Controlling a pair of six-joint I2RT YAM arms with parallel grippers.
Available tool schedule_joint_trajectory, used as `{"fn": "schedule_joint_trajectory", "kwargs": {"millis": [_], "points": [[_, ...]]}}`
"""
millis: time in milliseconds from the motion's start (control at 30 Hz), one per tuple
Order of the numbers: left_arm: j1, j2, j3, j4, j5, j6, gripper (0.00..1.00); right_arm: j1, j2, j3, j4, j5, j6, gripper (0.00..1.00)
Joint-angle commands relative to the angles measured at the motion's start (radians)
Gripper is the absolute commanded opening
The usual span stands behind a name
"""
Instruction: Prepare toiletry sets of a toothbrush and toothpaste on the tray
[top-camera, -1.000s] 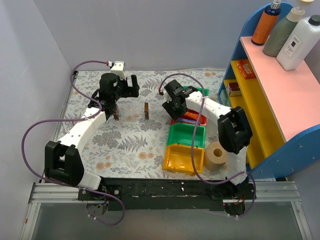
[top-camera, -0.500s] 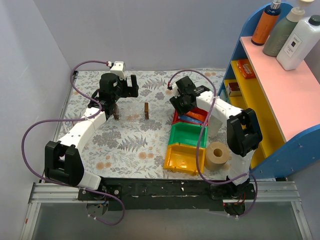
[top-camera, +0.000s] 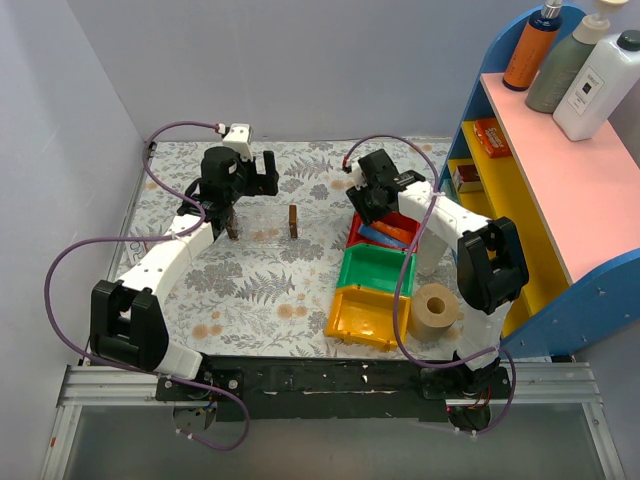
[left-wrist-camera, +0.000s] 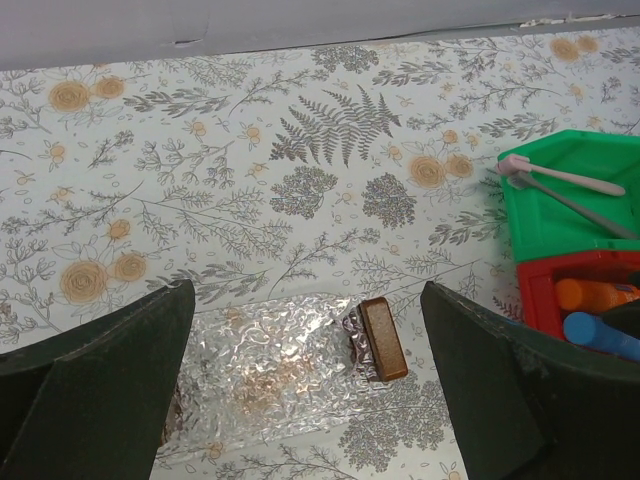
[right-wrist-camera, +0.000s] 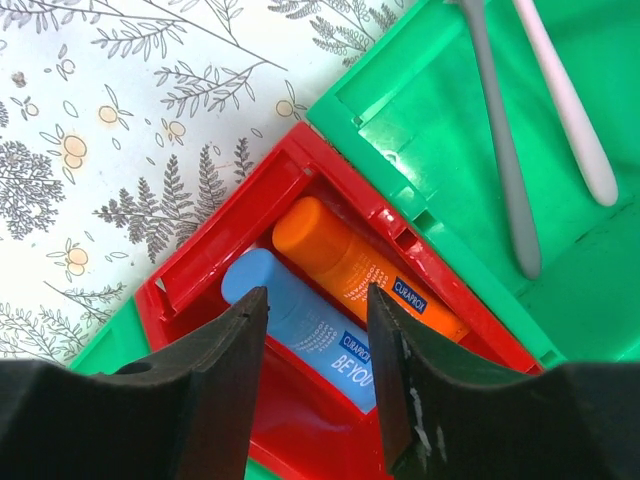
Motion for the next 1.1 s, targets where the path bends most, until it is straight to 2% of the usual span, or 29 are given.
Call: {"fn": "schedule_joint_trajectory", "kwargs": {"millis": [0,100,133,300,400,533,1067], "points": [[-0.007,0.004,-0.012,0.019,-0.003,0.009,0.98,-0.005,-0.006,-0.019,0.06,0.02,0.041,0.5],[-0.009,0.002,-0.014,0.019,-0.006,0.013,0.98,-0.007,0.0,-0.024,0.092,0.038,0.09,0.48],[-0.009,0.002,-0.014,0.019,-0.008,0.016,0.94,-0.007,0.002,-0.015,0.094,0.034,0.093,0.48],[-0.01,0.002,-0.011,0.016,-0.02,0.017,0.94,-0.007,-0.044,-0.052,0.106,-0.083,0.011,0.51],[-0.012,0.004,-0.011,0.016,-0.02,0.017,0.95,-0.009,-0.044,-0.062,0.047,-0.106,-0.051,0.54],[-0.016,0.007,-0.011,0.016,-0.024,0.017,0.96,-0.01,-0.031,-0.053,-0.05,-0.06,-0.079,0.55],[-0.029,0.013,-0.014,0.017,-0.034,0.023,0.98,-0.033,0.031,0.017,-0.113,-0.179,-0.165,0.58]]}}
